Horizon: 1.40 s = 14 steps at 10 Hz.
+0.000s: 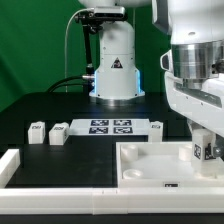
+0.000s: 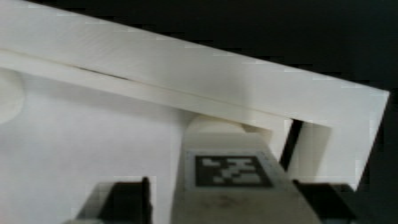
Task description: Assemble one leg
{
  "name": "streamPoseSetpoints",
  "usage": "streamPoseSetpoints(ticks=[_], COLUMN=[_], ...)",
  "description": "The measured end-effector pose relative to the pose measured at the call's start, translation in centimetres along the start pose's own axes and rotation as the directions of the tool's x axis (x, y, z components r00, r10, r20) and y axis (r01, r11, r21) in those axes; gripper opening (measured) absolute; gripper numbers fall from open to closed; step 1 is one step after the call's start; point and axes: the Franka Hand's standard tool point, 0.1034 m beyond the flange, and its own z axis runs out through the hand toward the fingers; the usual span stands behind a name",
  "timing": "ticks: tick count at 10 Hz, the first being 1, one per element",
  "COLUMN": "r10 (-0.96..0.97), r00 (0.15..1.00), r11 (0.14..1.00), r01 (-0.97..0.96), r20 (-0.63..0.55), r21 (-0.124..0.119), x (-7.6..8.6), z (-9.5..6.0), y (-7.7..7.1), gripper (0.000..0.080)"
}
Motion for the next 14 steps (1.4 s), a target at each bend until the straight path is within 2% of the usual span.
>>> streamPoseSetpoints(ticks=[1,2,3,4,6,8,9,11,12,13,14], r10=[-0.041,-0.086,-0.21,-0.36,-0.587,-0.803,-0.879,-0.95,-0.979,-0.98,-0.98], r00=[0.999,0.996,0.978,0.933,0.809,0.596,0.477,0.313,0.204,0.199,0.199], r11=[0.999,0.996,0.978,0.933,0.809,0.596,0.477,0.313,0.204,0.199,0.199], r01=[0.041,0.086,0.21,0.36,0.587,0.803,0.879,0.949,0.979,0.98,0.98], r20=[0.0,0.0,-0.001,0.0,-0.002,0.001,0.001,0.005,0.008,0.008,0.008], r21=[0.0,-0.001,-0.002,-0.002,-0.006,-0.015,-0.023,-0.025,-0.03,-0.029,-0.029], x=[-0.04,-0.18,-0.22,-0.21,-0.26,-0.16,-0.06,0.24,0.39,0.37,0.37], z=[0.0,0.02,0.04,0.09,0.1,0.14,0.17,0.16,0.16,0.17,0.17], y=[0.0,-0.01,0.0,0.02,0.01,0.03,0.05,0.1,0.13,0.14,0.14], gripper=[0.0538,0.0538,0.0626,0.0642,0.0648,0.0649,0.0649,0.0649,0.0649,0.0649,0.0545])
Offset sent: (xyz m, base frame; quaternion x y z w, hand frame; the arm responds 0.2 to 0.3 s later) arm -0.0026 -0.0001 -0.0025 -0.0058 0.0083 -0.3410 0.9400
